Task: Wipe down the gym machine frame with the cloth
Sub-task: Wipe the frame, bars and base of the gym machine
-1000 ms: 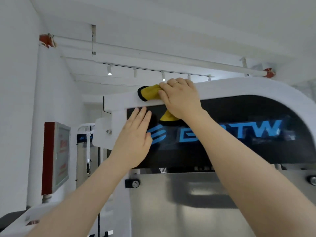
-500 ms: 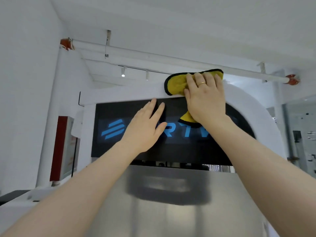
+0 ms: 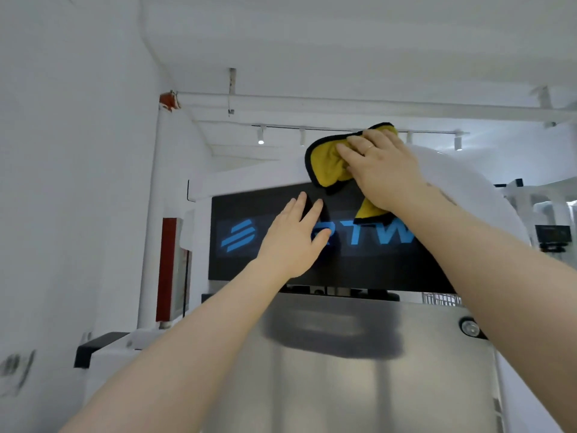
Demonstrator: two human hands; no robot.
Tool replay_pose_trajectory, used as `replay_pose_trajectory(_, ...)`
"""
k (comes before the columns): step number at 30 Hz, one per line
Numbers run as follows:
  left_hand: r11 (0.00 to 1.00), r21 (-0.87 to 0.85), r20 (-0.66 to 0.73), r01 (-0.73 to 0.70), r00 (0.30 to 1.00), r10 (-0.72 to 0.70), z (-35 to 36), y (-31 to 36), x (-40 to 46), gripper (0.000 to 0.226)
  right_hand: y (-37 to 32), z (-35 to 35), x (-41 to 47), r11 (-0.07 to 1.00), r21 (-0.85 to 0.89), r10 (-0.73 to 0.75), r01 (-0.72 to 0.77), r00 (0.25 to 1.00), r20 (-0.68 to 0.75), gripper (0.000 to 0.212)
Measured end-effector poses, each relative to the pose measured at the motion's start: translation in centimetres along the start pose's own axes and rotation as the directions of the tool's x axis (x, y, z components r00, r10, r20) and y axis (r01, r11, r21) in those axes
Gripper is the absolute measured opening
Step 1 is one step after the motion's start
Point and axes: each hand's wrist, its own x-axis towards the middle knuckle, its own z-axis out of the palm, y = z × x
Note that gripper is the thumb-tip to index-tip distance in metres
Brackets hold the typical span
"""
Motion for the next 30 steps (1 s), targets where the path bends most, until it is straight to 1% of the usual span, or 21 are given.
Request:
replay_pose_trajectory(3,0.999,0.008,-0.014,-0.034,0.999,0.034,-0.1,0.9,-0.2,0.055,0.8,0.0,-1.2,0.999,-0.006,-0.034,0.034,0.999,0.026,0.046)
replay_pose_trajectory(5,0.997,0.012,-0.055,-0.075,0.996,0.076,0.2,1.6,-0.2,0.054,1.8,-0.1,-3.8,0.999,0.016,-0.046,0.048,0.993,-0.109,0.047)
replay_pose_trajectory(6,0.996,0.008,-0.070,-0.084,0.994,0.084,0.6,2.1,-0.2,0.054,2.1,-0.3,-5.0,0.997,0.052,-0.043,0.052,0.988,-0.146,0.046)
replay_pose_trajectory(8,0.998,-0.019,-0.115,-0.054,0.992,0.051,1.5,3.4,-0.1,0.055,3.0,-0.4,-5.3,0.996,0.046,-0.072,0.077,0.992,-0.107,0.047)
replay_pose_trajectory(9,0.999,-0.047,-0.133,-0.009,0.991,0.003,1.9,4.1,-0.1,0.055,3.5,-0.7,-4.7,0.994,0.070,-0.079,0.085,0.994,-0.080,0.046)
replay_pose_trajectory(11,0.991,-0.094,-0.151,0.099,0.982,-0.112,2.5,5.4,-0.2,0.056,4.3,-1.3,-3.0,0.982,0.163,-0.084,0.092,0.995,-0.058,0.042)
replay_pose_trajectory(12,0.986,-0.098,-0.166,0.133,0.975,-0.148,2.7,5.9,-0.1,0.056,4.7,-1.4,-2.1,0.974,0.204,-0.092,0.099,0.995,-0.044,0.040)
replay_pose_trajectory(14,0.987,-0.076,-0.205,0.142,0.966,-0.154,2.8,7.3,-0.2,0.056,5.6,-1.6,-1.4,0.950,0.279,-0.140,0.136,0.990,-0.006,0.038)
replay_pose_trajectory(15,0.992,-0.041,-0.223,0.116,0.967,-0.123,2.8,8.1,-0.4,0.056,6.4,-1.5,-1.7,0.936,0.321,-0.158,0.146,0.987,0.013,0.038)
replay_pose_trajectory(16,0.997,0.034,-0.230,0.073,0.971,-0.063,2.7,9.1,-0.6,0.056,7.3,-1.5,-2.4,0.915,0.378,-0.156,0.141,0.988,0.008,0.037)
replay_pose_trajectory(18,0.971,0.236,-0.190,-0.033,0.979,0.080,2.7,10.9,-1.0,0.059,9.2,-1.3,-4.1,0.841,0.526,-0.125,0.126,0.991,-0.037,0.036)
replay_pose_trajectory(19,0.954,0.293,-0.162,-0.071,0.979,0.122,2.8,11.7,-1.1,0.058,10.0,-1.3,-4.4,0.793,0.595,-0.127,0.131,0.991,-0.049,0.036)
replay_pose_trajectory(20,0.949,0.305,-0.133,-0.084,0.983,0.130,2.7,12.7,-1.1,0.057,10.5,-1.4,-4.2,0.759,0.637,-0.143,0.135,0.989,-0.040,0.037)
replay_pose_trajectory(23,0.977,0.207,-0.129,-0.045,0.989,0.073,2.8,14.9,-1.3,0.055,10.6,-1.6,-2.4,0.682,0.717,-0.211,0.143,0.977,0.006,0.039)
replay_pose_trajectory(25,0.992,0.116,-0.117,0.041,0.993,-0.027,3.0,16.3,-1.5,0.048,10.7,-1.8,-2.0,0.592,0.787,-0.230,0.175,0.972,-0.043,0.038)
replay_pose_trajectory(27,0.986,-0.040,-0.066,0.160,0.984,-0.162,3.6,17.6,-1.7,0.046,11.8,-1.6,-3.3,0.471,0.863,-0.212,0.181,0.973,-0.088,0.037)
replay_pose_trajectory(29,0.967,-0.156,-0.076,0.202,0.974,-0.215,4.0,18.5,-1.9,0.048,12.9,-0.5,-6.3,0.353,0.916,-0.167,0.188,0.976,-0.136,0.035)
replay_pose_trajectory(30,0.961,-0.179,-0.092,0.210,0.969,-0.229,3.8,18.9,-1.9,0.048,13.2,0.1,-8.2,0.311,0.928,-0.123,0.207,0.976,-0.177,0.034)
